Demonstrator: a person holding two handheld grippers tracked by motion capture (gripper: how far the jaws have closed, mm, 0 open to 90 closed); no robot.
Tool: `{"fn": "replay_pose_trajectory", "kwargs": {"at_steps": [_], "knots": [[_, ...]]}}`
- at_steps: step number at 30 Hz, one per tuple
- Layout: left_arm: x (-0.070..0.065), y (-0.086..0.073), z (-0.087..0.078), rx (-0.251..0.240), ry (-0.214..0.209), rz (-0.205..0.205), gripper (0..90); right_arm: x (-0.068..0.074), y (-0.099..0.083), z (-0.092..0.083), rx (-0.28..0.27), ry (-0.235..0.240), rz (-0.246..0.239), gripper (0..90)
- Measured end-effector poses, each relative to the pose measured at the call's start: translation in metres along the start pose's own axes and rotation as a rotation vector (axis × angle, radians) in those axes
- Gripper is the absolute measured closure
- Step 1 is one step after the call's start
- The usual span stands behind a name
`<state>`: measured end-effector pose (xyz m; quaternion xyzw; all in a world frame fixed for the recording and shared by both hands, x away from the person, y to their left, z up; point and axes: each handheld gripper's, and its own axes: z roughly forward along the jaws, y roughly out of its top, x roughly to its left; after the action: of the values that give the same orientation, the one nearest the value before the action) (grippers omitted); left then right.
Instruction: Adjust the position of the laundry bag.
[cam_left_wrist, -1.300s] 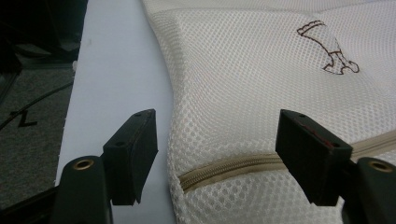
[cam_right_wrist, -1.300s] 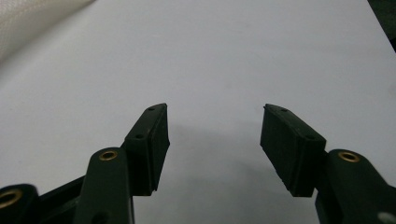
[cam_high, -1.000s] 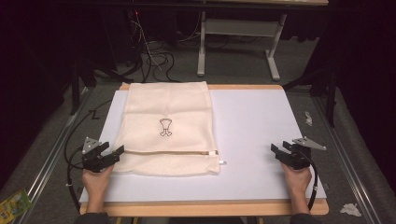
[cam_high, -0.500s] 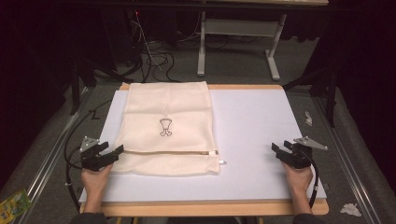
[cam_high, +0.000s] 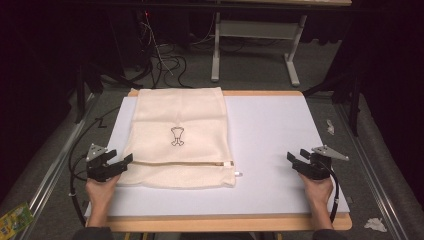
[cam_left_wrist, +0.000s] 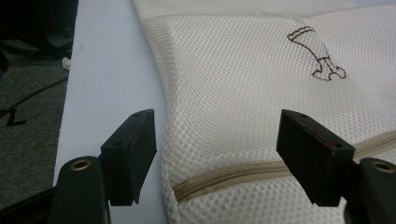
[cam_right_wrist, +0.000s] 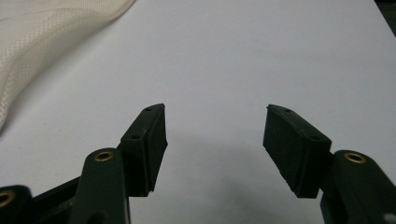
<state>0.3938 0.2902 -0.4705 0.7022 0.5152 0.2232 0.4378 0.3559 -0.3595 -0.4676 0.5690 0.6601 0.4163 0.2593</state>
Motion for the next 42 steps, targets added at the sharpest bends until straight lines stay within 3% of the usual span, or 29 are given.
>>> {"fn": "replay_pose_trajectory", "kwargs": {"at_steps": [4,6,11,15,23,31,37,42], "knots": [[-0.001,0.002,0.000,0.015,0.001,-0.003,29.4,0.005,0.002,0.000,0.008,0.014,0.004,42.1],[-0.001,0.004,0.000,0.027,-0.003,-0.010,29.2,0.011,0.007,0.001,0.041,0.048,0.008,42.9],[0.000,0.005,0.002,0.057,-0.010,-0.024,30.8,0.020,0.010,0.008,0.070,0.069,-0.008,47.5],[-0.001,0.007,0.004,0.088,-0.012,-0.024,31.5,0.028,0.013,0.010,0.074,0.090,-0.020,50.3],[-0.004,0.013,0.007,0.103,0.004,-0.015,33.6,0.040,0.018,0.016,0.093,0.125,-0.019,52.0],[-0.008,0.019,0.016,0.142,0.022,-0.010,34.2,0.066,0.027,0.029,0.133,0.182,-0.061,53.1],[-0.007,0.021,0.019,0.154,0.036,-0.021,34.2,0.079,0.031,0.037,0.156,0.200,-0.082,52.8],[-0.008,0.023,0.020,0.157,0.045,-0.004,34.2,0.090,0.034,0.042,0.172,0.219,-0.100,52.6]]}}
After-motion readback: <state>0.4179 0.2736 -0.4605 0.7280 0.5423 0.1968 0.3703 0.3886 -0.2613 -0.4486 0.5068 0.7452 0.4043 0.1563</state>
